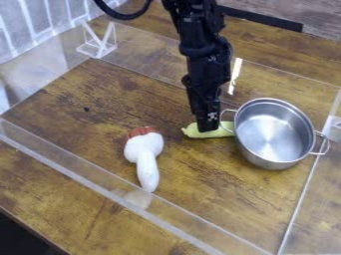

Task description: Move the green spoon to the left

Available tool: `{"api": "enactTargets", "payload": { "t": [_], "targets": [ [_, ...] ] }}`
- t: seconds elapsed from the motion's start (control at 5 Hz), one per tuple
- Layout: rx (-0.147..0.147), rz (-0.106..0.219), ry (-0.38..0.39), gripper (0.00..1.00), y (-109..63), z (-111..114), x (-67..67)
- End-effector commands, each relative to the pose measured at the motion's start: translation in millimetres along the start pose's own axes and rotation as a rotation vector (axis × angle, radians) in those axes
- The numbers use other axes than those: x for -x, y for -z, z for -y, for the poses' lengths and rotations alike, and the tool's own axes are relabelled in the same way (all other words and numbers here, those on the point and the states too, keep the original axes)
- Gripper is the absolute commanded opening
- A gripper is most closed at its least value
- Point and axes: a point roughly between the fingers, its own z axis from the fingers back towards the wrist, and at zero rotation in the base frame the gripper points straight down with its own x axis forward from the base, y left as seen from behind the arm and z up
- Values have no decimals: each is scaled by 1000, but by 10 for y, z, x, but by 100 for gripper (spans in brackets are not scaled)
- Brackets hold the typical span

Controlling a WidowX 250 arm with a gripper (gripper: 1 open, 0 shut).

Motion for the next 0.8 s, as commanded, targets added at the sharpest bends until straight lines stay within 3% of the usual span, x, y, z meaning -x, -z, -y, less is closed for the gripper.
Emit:
{"api": "enactTargets", "payload": {
  "t": [0.0, 0.4, 0.6],
  "targets": [
    [-37, 45, 94, 0, -202, -68, -110],
    [-84, 32, 171, 0, -518, 31, -190],
    [-104, 28, 222, 0, -608, -36, -153]
  ]
}}
